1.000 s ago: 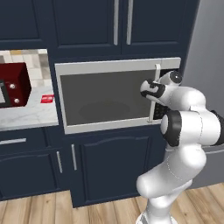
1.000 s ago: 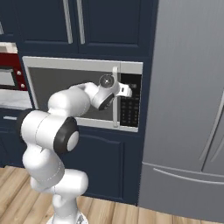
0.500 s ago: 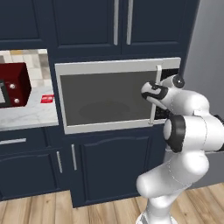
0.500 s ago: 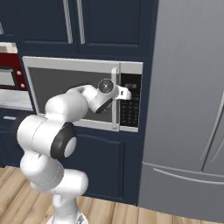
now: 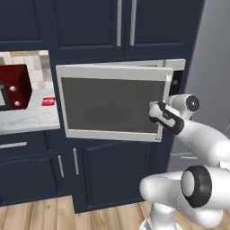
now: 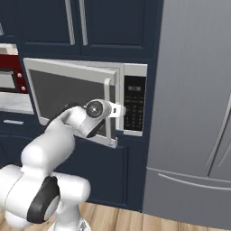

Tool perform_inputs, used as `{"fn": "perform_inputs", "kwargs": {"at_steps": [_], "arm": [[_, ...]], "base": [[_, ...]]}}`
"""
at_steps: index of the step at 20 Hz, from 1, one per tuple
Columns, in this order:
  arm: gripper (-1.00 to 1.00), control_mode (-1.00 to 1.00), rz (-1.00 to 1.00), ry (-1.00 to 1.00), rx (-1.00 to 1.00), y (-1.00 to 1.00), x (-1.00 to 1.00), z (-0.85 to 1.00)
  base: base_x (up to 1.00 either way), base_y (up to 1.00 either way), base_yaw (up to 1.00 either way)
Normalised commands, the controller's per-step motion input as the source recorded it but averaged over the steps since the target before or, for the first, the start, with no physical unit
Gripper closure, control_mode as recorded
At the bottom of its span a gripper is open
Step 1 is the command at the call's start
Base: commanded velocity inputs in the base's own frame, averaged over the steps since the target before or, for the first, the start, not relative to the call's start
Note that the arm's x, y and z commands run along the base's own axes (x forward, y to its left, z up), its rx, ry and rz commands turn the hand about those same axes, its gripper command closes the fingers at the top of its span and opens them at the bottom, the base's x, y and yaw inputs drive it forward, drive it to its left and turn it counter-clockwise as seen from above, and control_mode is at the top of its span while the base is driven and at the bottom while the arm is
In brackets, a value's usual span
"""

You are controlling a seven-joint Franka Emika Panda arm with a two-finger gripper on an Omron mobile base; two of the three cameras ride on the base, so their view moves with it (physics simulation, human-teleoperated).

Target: Open the microwave door.

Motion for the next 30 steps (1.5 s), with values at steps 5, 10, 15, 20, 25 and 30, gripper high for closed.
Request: {"fn": "perform_inputs", "kwargs": {"at_steps": [5,10,15,20,25,30], "arm": [[1.0,-1.0,0.0,-0.05,-0.01,0.46,-1.0,1.0],[-1.0,-1.0,0.0,-0.03,-0.06,0.59,-1.0,1.0],[-1.0,-1.0,-0.01,0.0,-0.14,0.65,-0.99,0.9],[-1.0,-1.0,-0.02,-0.02,-0.05,0.06,-1.0,0.0],[-1.0,-1.0,0.0,0.0,-0.01,-0.35,-1.0,-0.44],[-1.0,-1.0,-0.01,-0.04,0.13,-0.69,-0.85,0.15]], "base": [[0.0,0.0,0.0],[0.0,0.0,0.0],[0.0,0.0,0.0],[0.0,0.0,0.0],[0.0,0.0,0.0],[0.0,0.0,0.0]]}}
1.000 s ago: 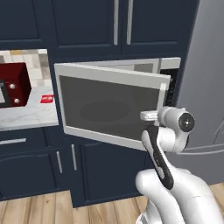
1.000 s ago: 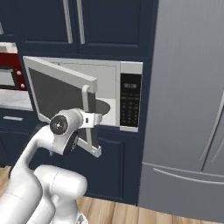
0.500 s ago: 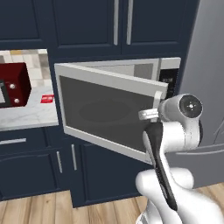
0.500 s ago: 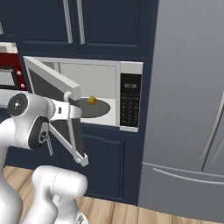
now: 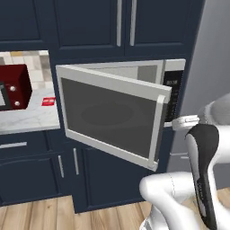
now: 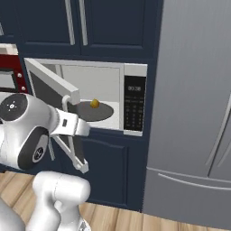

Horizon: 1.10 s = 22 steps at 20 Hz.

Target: Open the microwave door.

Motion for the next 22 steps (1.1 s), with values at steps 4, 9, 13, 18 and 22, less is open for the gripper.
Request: {"fn": "perform_inputs", "kwargs": {"at_steps": [4,9,13,18,22], "arm": [[-1.0,-1.0,0.08,0.0,0.45,-0.8,-0.18,0.17],[-1.0,-1.0,0.06,-0.01,0.41,-0.32,0.26,-0.02],[-1.0,-1.0,0.0,0.0,0.34,0.0,0.54,-0.23],[-1.0,-1.0,0.01,0.0,0.34,0.0,0.48,-0.28],[-1.0,-1.0,0.04,0.04,0.29,0.0,0.56,-0.23]], "base": [[0.0,0.0,0.0],[0.0,0.0,0.0],[0.0,0.0,0.0],[0.0,0.0,0.0],[0.0,0.0,0.0]]}}
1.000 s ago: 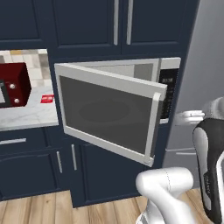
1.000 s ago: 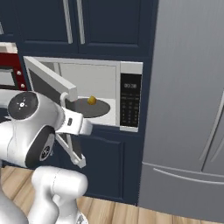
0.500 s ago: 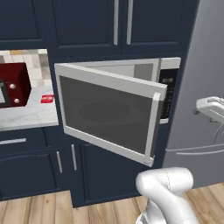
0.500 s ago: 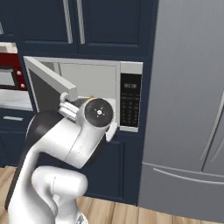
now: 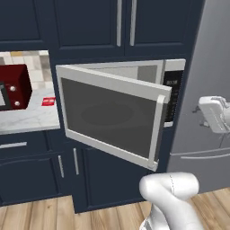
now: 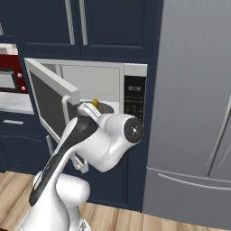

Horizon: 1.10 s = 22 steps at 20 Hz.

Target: Open the microwave door.

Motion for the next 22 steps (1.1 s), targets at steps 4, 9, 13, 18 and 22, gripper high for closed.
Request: {"fn": "perform_inputs", "kwargs": {"at_steps": [4,9,13,18,22], "arm": [[-1.0,-1.0,0.07,0.08,0.13,0.0,0.9,-0.01],[-1.0,-1.0,0.09,0.14,0.07,0.07,0.66,-0.07],[-1.0,-1.0,0.11,0.21,0.09,0.25,0.54,-0.08],[-1.0,-1.0,0.12,0.2,0.1,0.33,0.45,-0.13],[-1.0,-1.0,0.16,0.21,0.09,0.68,0.01,-0.08]], "base": [[0.0,0.0,0.0],[0.0,0.0,0.0],[0.0,0.0,0.0],[0.0,0.0,0.0],[0.0,0.0,0.0]]}}
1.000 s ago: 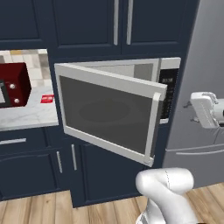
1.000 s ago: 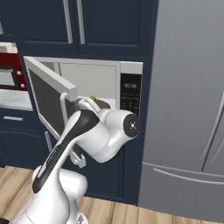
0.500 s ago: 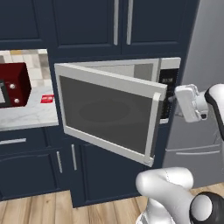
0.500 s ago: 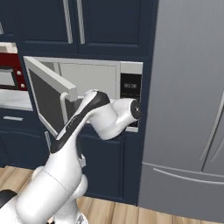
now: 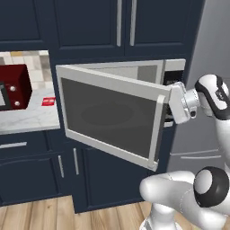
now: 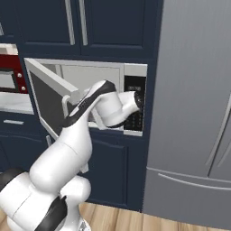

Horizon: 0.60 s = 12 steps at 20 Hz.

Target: Open the microwave door.

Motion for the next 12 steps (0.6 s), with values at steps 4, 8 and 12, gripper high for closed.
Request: {"fn": "perform_inputs", "kwargs": {"at_steps": [4,8,12], "arm": [[-1.0,-1.0,0.22,0.22,0.09,0.72,-0.12,0.0],[-1.0,-1.0,0.26,0.25,0.06,0.67,-0.33,0.02],[-1.0,-1.0,0.3,0.24,0.06,0.55,-0.64,0.13]], "base": [[0.0,0.0,0.0],[0.0,0.0,0.0],[0.0,0.0,0.0]]}}
